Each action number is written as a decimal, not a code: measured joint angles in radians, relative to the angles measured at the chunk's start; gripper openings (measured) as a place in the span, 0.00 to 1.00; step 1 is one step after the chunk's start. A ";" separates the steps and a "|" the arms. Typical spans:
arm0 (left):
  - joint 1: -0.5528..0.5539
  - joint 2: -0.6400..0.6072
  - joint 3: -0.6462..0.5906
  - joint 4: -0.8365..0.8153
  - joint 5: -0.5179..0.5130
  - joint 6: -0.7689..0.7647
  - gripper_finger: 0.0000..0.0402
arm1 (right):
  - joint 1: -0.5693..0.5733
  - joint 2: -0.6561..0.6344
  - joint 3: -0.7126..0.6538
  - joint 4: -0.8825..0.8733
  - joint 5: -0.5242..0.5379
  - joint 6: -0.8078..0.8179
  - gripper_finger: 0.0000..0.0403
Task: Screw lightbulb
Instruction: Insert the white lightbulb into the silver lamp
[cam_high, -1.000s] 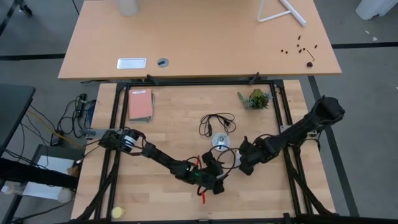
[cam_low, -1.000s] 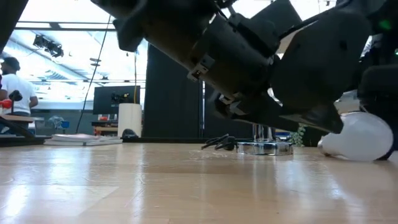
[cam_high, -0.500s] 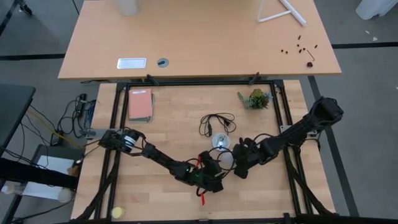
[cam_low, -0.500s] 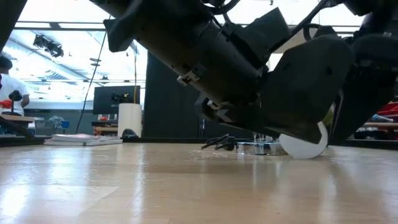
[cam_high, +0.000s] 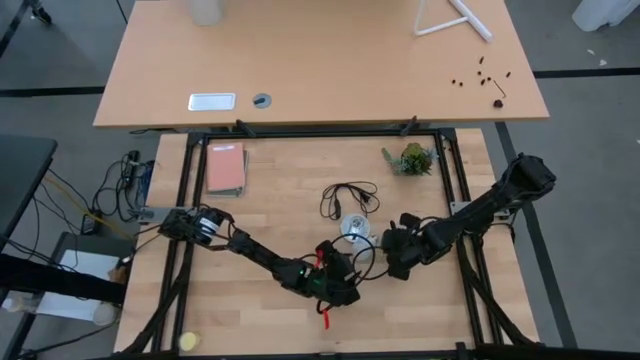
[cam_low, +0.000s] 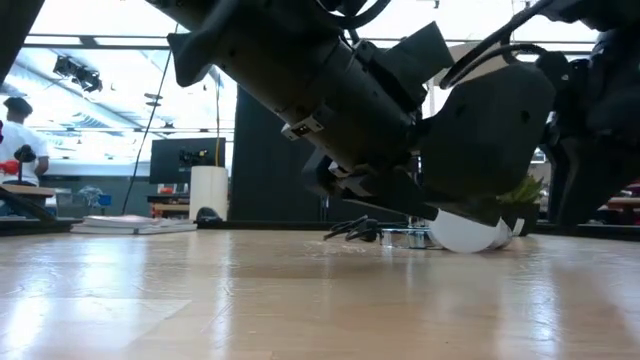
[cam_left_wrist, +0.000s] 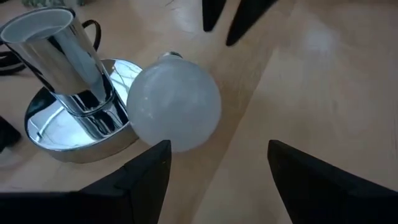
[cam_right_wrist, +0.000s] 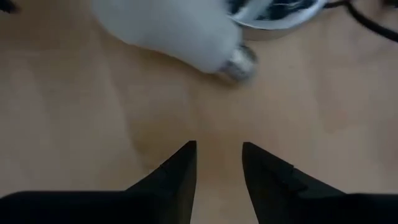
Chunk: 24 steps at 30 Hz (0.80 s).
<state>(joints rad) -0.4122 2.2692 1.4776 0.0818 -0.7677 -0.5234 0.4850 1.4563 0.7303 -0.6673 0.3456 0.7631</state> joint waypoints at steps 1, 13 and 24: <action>0.000 0.000 0.000 0.001 0.000 0.025 0.67 | 0.000 0.000 0.000 -0.015 0.015 0.000 0.34; 0.012 0.000 0.000 -0.002 -0.093 0.142 0.67 | -0.043 0.000 -0.116 0.176 0.026 -0.118 0.34; 0.080 0.000 0.000 0.030 0.088 0.043 0.84 | -0.097 0.000 -0.137 0.320 0.006 -0.245 0.34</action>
<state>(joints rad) -0.3320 2.2692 1.4772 0.1118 -0.6800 -0.4807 0.3876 1.4567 0.5938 -0.3469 0.3518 0.5183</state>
